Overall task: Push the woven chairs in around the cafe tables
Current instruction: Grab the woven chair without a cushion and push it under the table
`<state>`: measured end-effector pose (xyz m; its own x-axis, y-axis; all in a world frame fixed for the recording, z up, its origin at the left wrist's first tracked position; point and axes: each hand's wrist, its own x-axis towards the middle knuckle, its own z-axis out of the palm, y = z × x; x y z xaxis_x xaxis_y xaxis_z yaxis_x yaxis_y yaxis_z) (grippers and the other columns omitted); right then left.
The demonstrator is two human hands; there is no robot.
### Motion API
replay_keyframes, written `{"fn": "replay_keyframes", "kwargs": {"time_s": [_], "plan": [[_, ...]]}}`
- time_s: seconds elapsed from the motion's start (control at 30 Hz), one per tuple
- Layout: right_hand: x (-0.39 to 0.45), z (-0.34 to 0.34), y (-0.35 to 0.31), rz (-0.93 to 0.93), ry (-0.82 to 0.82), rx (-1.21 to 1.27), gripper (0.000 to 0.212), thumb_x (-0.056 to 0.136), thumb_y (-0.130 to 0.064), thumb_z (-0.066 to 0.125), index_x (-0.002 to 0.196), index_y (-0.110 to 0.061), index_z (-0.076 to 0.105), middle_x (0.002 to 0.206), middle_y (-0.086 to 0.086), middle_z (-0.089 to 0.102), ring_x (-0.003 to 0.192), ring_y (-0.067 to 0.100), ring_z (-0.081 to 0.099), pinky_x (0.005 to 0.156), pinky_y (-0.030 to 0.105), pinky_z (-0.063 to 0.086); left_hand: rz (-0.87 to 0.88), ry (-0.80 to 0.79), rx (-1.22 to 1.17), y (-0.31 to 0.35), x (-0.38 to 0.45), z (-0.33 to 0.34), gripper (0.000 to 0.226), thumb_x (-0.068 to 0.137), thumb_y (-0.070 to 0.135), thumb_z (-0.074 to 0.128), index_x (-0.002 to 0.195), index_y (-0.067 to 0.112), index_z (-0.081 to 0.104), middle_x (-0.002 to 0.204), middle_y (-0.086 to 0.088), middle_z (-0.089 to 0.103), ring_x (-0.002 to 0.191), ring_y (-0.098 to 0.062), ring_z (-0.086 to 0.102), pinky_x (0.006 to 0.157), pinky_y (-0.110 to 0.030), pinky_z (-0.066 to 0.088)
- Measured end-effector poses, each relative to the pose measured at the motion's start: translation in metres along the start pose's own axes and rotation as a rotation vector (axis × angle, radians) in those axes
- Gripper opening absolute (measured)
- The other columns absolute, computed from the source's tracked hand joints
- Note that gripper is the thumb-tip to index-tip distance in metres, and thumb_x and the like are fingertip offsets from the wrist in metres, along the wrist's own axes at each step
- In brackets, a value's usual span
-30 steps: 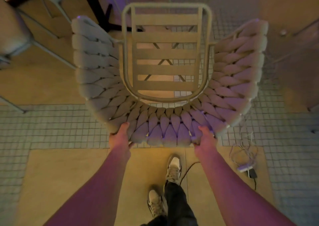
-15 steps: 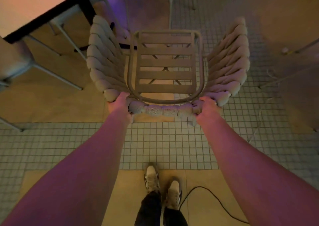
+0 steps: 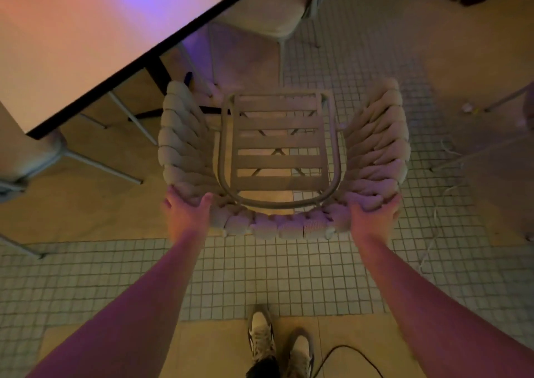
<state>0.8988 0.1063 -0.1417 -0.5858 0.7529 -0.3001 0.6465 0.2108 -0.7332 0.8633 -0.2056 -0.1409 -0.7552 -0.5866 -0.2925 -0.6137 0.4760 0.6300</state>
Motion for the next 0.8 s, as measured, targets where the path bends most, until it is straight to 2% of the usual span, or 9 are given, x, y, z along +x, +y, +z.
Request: {"fn": "replay_keyframes", "kwargs": {"time_s": [0.07,0.17,0.23,0.3,0.37,0.43,0.53,0.67,0.8], "plan": [[0.024,-0.016,-0.007,-0.193,-0.011,-0.137,0.087,0.074,-0.021,0.074,0.144,-0.004,0.026,0.138,0.027,0.039,0.122,0.044,0.044,0.097,0.048,0.04,0.162,-0.002,0.164,0.008,0.026,-0.017,0.081,0.079,0.039,0.069,0.143,0.01,0.029,0.139,-0.022,0.039,0.124,-0.044,0.044,0.098,-0.05,0.041],[0.067,-0.03,-0.029,-0.348,-0.062,-0.326,0.069,0.077,-0.012,0.07,0.137,-0.005,0.036,0.135,0.027,0.042,0.116,0.048,0.048,0.091,0.049,0.043,0.28,-0.03,0.37,0.028,0.066,-0.032,0.077,0.084,0.035,0.062,0.147,0.014,0.024,0.147,-0.017,0.032,0.129,-0.044,0.038,0.1,-0.053,0.041],[0.092,-0.028,-0.046,-0.472,-0.108,-0.506,0.072,0.078,-0.011,0.068,0.141,-0.006,0.033,0.142,0.024,0.036,0.118,0.048,0.045,0.093,0.051,0.043,0.353,-0.036,0.6,0.042,0.086,-0.035,0.076,0.087,0.034,0.056,0.15,0.018,0.018,0.152,-0.016,0.026,0.134,-0.042,0.032,0.104,-0.055,0.037],[0.117,-0.026,-0.06,-0.589,-0.142,-0.707,0.076,0.079,-0.013,0.066,0.145,-0.008,0.028,0.151,0.02,0.026,0.126,0.047,0.037,0.097,0.052,0.04,0.415,-0.046,0.839,0.055,0.1,-0.035,0.077,0.09,0.035,0.051,0.153,0.022,0.008,0.16,-0.011,0.014,0.143,-0.037,0.021,0.111,-0.056,0.027],[0.145,-0.019,-0.076,-0.606,-0.176,-0.786,0.077,0.081,-0.015,0.064,0.147,-0.014,0.025,0.155,0.014,0.02,0.13,0.044,0.033,0.099,0.051,0.038,0.428,-0.068,0.932,0.069,0.114,-0.03,0.078,0.092,0.033,0.048,0.153,0.024,0.0,0.163,-0.008,0.003,0.147,-0.035,0.012,0.115,-0.057,0.02],[0.169,-0.009,-0.092,-0.546,-0.2,-0.782,0.075,0.083,-0.015,0.061,0.148,-0.017,0.023,0.156,0.012,0.016,0.124,0.045,0.041,0.095,0.048,0.042,0.374,-0.092,0.894,0.082,0.125,-0.024,0.079,0.092,0.029,0.049,0.153,0.026,-0.002,0.162,-0.009,0.005,0.144,-0.038,0.021,0.111,-0.056,0.029],[0.196,0.005,-0.107,-0.536,-0.221,-0.733,0.07,0.083,-0.008,0.059,0.145,-0.01,0.027,0.152,0.017,0.022,0.101,0.047,0.058,0.078,0.045,0.049,0.237,-0.089,0.634,0.098,0.147,-0.013,0.071,0.094,0.031,0.046,0.153,0.027,0.006,0.144,-0.022,0.036,0.12,-0.046,0.05,0.094,-0.054,0.046],[0.213,0.012,-0.099,-0.573,-0.199,-0.66,0.078,0.084,-0.009,0.059,0.149,-0.016,0.015,0.142,0.022,0.032,0.094,0.046,0.058,0.068,0.041,0.047,0.152,-0.055,0.565,0.099,0.171,0.002,0.067,0.092,0.025,0.047,0.151,0.023,0.015,0.12,-0.031,0.057,0.104,-0.048,0.059,0.084,-0.052,0.049],[0.216,0.013,-0.096,-0.584,-0.212,-0.623,0.083,0.086,-0.009,0.058,0.152,-0.021,0.007,0.144,0.022,0.031,0.097,0.046,0.057,0.066,0.038,0.044,0.156,-0.004,0.58,0.088,0.176,0.004,0.06,0.091,0.018,0.046,0.146,0.022,0.022,0.112,-0.032,0.061,0.098,-0.049,0.061,0.076,-0.05,0.047]]}}
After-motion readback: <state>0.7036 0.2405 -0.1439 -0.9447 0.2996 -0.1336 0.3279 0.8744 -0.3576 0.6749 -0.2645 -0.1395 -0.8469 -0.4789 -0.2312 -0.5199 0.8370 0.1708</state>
